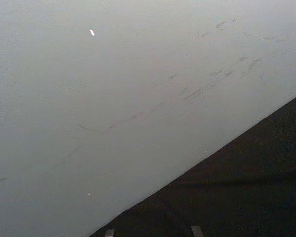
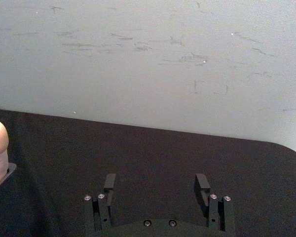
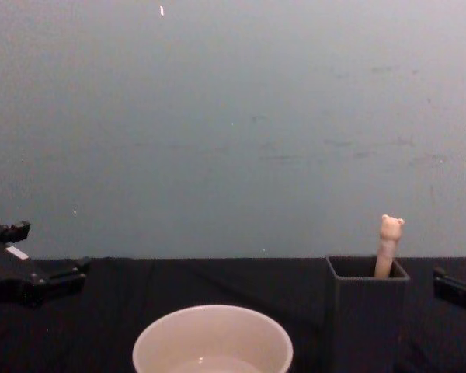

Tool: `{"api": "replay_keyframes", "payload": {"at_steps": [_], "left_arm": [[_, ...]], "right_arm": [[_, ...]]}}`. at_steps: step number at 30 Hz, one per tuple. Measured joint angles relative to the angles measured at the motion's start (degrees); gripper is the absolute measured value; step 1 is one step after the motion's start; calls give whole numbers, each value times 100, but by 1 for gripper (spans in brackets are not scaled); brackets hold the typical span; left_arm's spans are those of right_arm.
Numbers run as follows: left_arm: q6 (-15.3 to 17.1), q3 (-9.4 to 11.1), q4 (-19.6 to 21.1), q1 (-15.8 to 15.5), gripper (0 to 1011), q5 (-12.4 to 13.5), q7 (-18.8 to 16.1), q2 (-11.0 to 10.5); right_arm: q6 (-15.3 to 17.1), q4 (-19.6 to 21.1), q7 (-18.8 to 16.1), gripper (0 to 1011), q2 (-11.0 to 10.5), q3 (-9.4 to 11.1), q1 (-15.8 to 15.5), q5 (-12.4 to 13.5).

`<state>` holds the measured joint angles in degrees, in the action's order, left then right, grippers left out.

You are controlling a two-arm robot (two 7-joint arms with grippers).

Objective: Pick up the stirring spoon with one hand, stir inside the cup, then place it back in its original position.

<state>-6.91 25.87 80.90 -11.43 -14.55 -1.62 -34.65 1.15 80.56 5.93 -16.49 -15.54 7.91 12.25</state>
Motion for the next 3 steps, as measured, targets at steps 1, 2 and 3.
{"api": "replay_keyframes", "payload": {"at_steps": [1,2,3], "left_arm": [[0,0,0,0,1001,0,0,0],[0,0,0,0,1001,0,0,0],[0,0,0,0,1002,0,0,0]], "right_arm": [[0,0,0,1003,0,0,0,0],[0,0,0,1002,0,0,0,0],[0,0,0,1003,0,0,0,0]]}}
